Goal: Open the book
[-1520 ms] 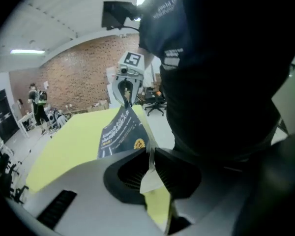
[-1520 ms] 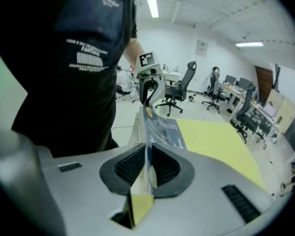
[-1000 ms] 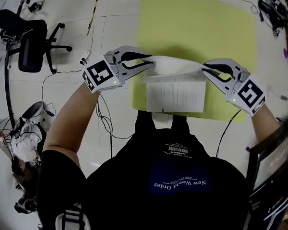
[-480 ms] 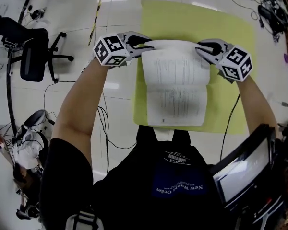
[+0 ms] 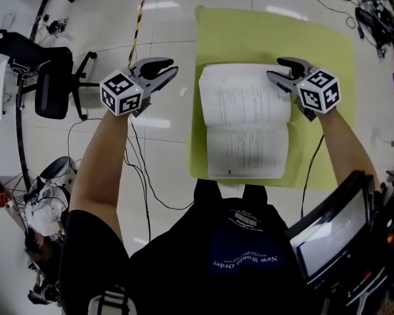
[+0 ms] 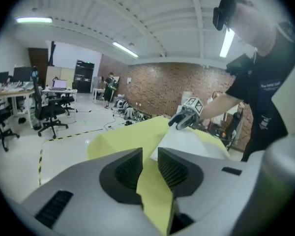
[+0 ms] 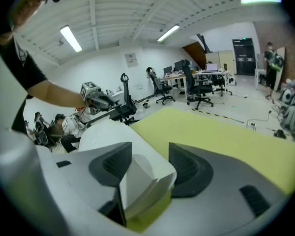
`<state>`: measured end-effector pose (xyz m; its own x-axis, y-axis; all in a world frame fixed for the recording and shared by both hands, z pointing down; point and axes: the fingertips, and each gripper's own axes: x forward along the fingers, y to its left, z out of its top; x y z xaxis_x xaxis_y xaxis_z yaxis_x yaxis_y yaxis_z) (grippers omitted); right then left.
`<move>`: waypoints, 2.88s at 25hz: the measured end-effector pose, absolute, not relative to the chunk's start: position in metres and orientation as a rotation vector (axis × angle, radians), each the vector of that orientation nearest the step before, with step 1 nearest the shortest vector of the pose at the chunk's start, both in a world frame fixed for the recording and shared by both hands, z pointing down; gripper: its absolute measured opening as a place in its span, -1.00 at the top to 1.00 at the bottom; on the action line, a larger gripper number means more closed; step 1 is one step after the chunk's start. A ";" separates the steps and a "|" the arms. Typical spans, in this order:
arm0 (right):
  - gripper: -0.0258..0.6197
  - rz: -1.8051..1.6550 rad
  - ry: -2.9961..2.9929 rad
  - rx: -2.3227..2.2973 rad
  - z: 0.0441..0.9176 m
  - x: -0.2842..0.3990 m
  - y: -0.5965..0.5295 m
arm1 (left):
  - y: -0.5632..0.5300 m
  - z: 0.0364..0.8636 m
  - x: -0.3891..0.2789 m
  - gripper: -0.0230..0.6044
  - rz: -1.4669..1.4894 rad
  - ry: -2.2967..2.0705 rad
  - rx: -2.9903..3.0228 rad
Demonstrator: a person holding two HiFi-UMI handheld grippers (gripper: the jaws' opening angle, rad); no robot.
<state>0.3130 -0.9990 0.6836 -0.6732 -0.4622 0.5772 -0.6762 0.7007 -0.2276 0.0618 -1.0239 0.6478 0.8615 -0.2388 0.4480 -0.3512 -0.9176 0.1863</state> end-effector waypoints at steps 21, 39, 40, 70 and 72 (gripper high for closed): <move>0.26 0.634 -2.663 1.125 0.545 0.304 -0.872 | -0.824 0.531 0.131 0.62 -0.002 -0.339 2.643; 0.95 0.310 -2.804 1.262 0.402 0.335 -0.764 | -0.769 0.383 0.089 0.62 -0.378 -0.616 2.672; 0.95 0.330 -2.798 1.270 0.410 0.334 -0.762 | -0.766 0.386 0.091 0.62 -0.387 -0.611 2.664; 0.96 0.335 -2.765 1.217 0.434 0.318 -0.729 | -0.733 0.407 0.106 0.91 -0.334 -0.538 2.678; 0.96 0.345 -2.764 1.211 0.437 0.319 -0.729 | -0.734 0.409 0.108 0.91 -0.327 -0.543 2.666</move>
